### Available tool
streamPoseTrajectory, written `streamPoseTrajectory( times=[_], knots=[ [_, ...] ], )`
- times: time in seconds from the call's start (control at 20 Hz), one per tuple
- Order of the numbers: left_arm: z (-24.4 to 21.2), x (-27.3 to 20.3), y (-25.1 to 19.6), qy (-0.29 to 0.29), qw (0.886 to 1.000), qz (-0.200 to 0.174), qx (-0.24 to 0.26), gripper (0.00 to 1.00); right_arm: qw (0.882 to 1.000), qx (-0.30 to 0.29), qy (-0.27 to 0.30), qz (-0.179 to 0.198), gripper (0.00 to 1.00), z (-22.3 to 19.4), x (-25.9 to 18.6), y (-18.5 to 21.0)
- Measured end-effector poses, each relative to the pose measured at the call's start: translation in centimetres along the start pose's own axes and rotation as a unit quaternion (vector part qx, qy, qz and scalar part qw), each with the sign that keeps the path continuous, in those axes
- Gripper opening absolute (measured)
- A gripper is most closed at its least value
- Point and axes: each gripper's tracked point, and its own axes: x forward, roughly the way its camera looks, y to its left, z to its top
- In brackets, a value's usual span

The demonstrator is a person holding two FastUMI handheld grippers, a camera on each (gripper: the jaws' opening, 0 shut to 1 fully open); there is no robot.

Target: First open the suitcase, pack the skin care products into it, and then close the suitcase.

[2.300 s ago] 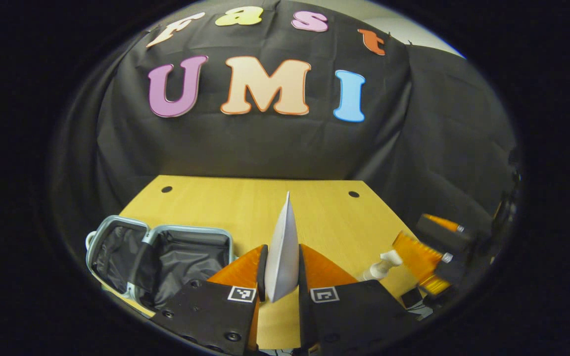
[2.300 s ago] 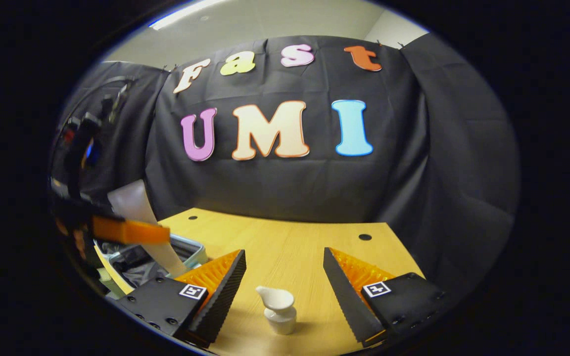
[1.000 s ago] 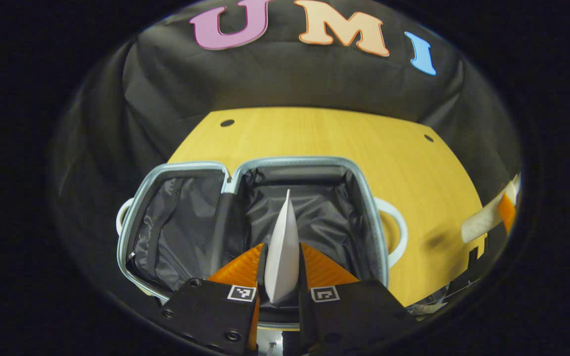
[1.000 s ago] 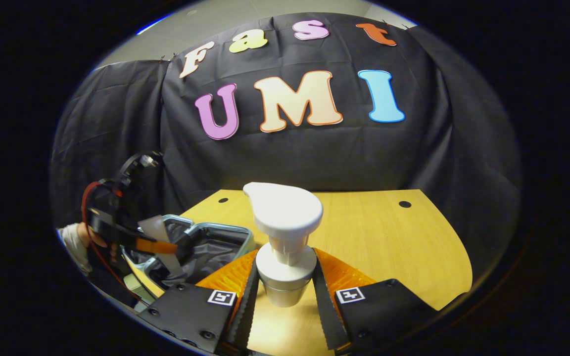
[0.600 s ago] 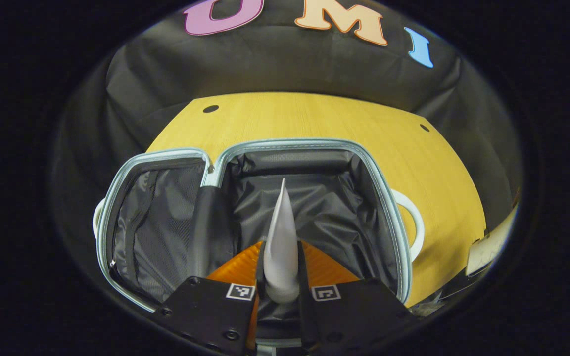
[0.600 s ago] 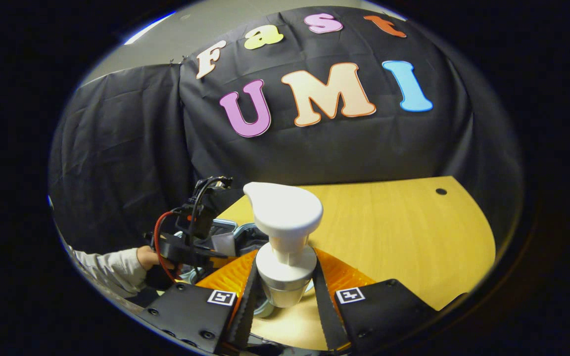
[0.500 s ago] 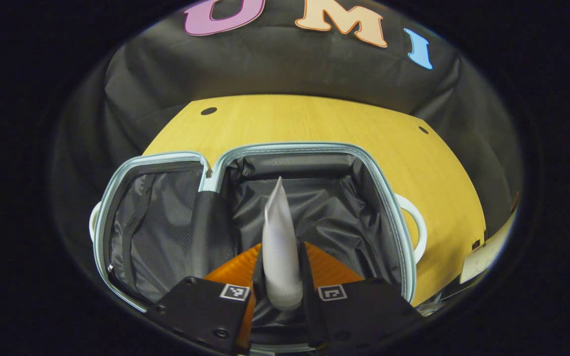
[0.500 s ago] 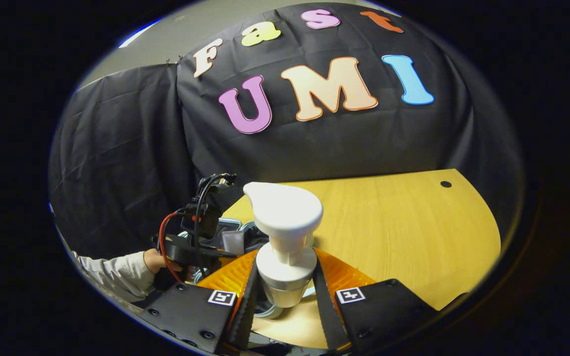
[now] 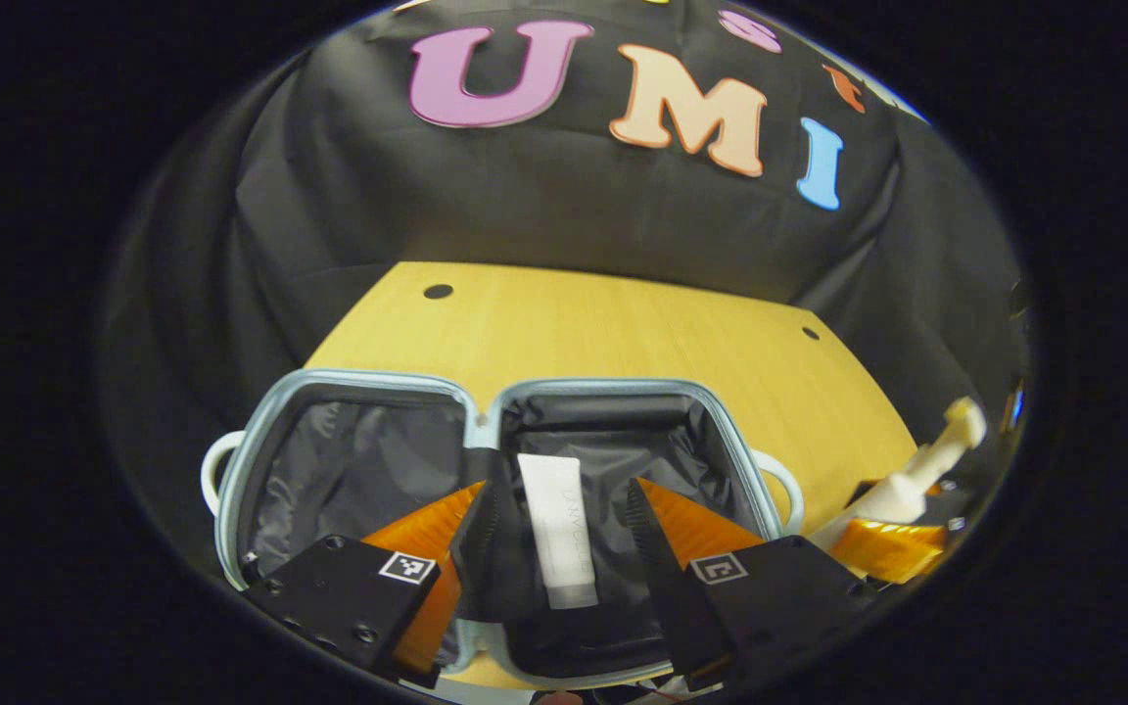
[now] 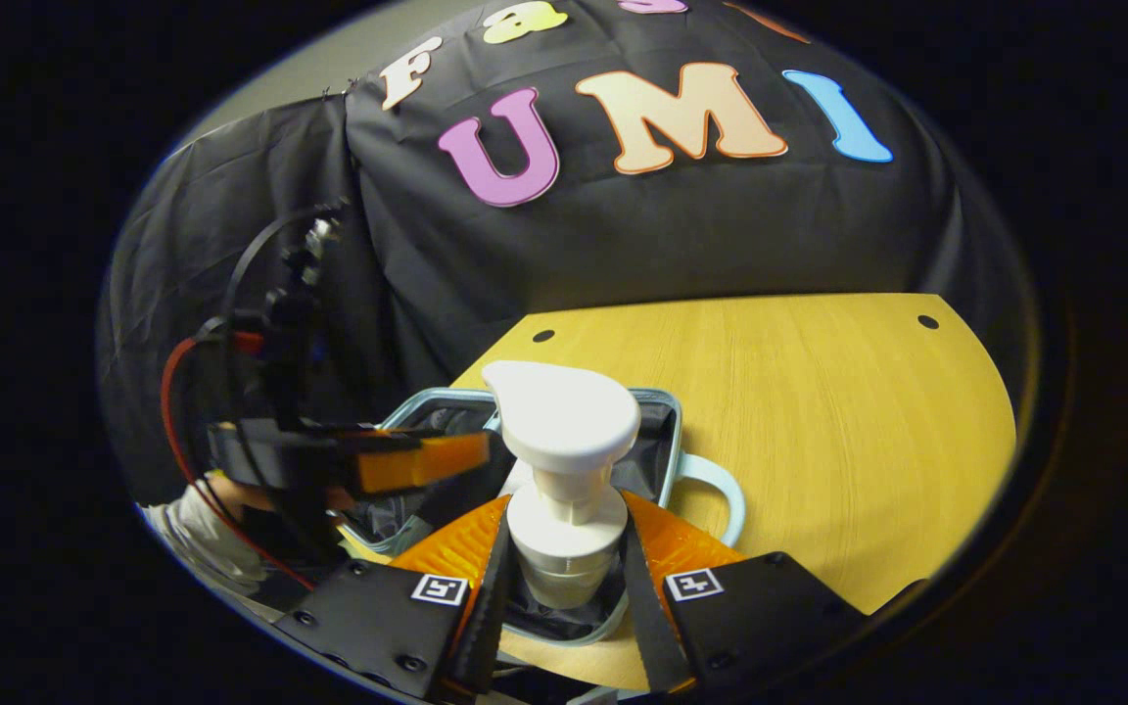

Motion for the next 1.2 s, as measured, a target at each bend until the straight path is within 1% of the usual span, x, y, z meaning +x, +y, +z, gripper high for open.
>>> streamPoseTrajectory(
  times=[0.1, 0.2, 0.25, 0.3, 0.35, 0.4, 0.6, 0.65, 0.75, 0.8, 0.85, 0.95, 1.1, 1.2],
  knots=[
    [1.0, -1.4, 2.9, -0.019, 1.000, 0.019, -0.009, 0.82, 1.000, 0.003, 0.020, -0.002, 0.57, -1.2, 1.9, 0.6],
    [1.5, -2.8, 5.7, -0.034, 0.998, 0.043, -0.017, 0.81, 0.999, 0.011, 0.034, -0.007, 0.59, -2.2, 3.6, 1.0],
    [1.5, -3.7, 7.2, -0.036, 0.998, 0.054, -0.021, 0.81, 0.999, 0.012, 0.039, -0.010, 0.57, -2.5, 4.4, 1.1],
    [1.3, -4.4, 8.5, -0.037, 0.997, 0.066, -0.025, 0.82, 0.999, 0.013, 0.040, -0.014, 0.59, -2.7, 5.0, 1.3],
    [1.2, -5.1, 9.9, -0.040, 0.996, 0.078, -0.031, 0.82, 0.999, 0.014, 0.043, -0.019, 0.56, -2.9, 5.7, 1.3],
    [1.0, -5.6, 11.1, -0.040, 0.995, 0.087, -0.035, 0.82, 0.998, 0.014, 0.047, -0.025, 0.59, -3.2, 6.4, 1.3],
    [0.0, -7.7, 16.4, -0.036, 0.989, 0.132, -0.055, 0.82, 0.997, 0.032, 0.043, -0.050, 0.61, -2.5, 8.0, 0.8],
    [-0.2, -8.0, 17.8, -0.036, 0.987, 0.143, -0.061, 0.82, 0.997, 0.035, 0.036, -0.054, 0.55, -1.9, 8.2, 0.7],
    [-0.5, -8.3, 20.3, -0.034, 0.983, 0.164, -0.073, 0.82, 0.997, 0.032, 0.024, -0.060, 0.78, -1.0, 8.4, 0.4],
    [-0.5, -8.4, 21.5, -0.034, 0.981, 0.174, -0.076, 0.85, 0.998, 0.031, 0.019, -0.059, 0.88, -0.5, 8.2, 0.5],
    [-0.7, -8.5, 22.9, -0.031, 0.979, 0.183, -0.079, 0.82, 0.998, 0.030, 0.012, -0.059, 0.94, 0.1, 8.3, 0.5],
    [-0.9, -8.0, 25.3, -0.026, 0.977, 0.192, -0.089, 0.82, 0.998, 0.027, -0.003, -0.056, 0.98, 1.5, 7.5, 0.9],
    [-2.0, -5.9, 28.6, 0.002, 0.974, 0.199, -0.109, 0.82, 0.998, 0.020, -0.023, -0.060, 0.98, 3.3, 6.3, 0.9],
    [-2.9, -4.5, 30.2, 0.019, 0.974, 0.197, -0.112, 0.82, 0.997, 0.020, -0.036, -0.068, 0.98, 4.6, 5.6, 0.7]
  ],
)
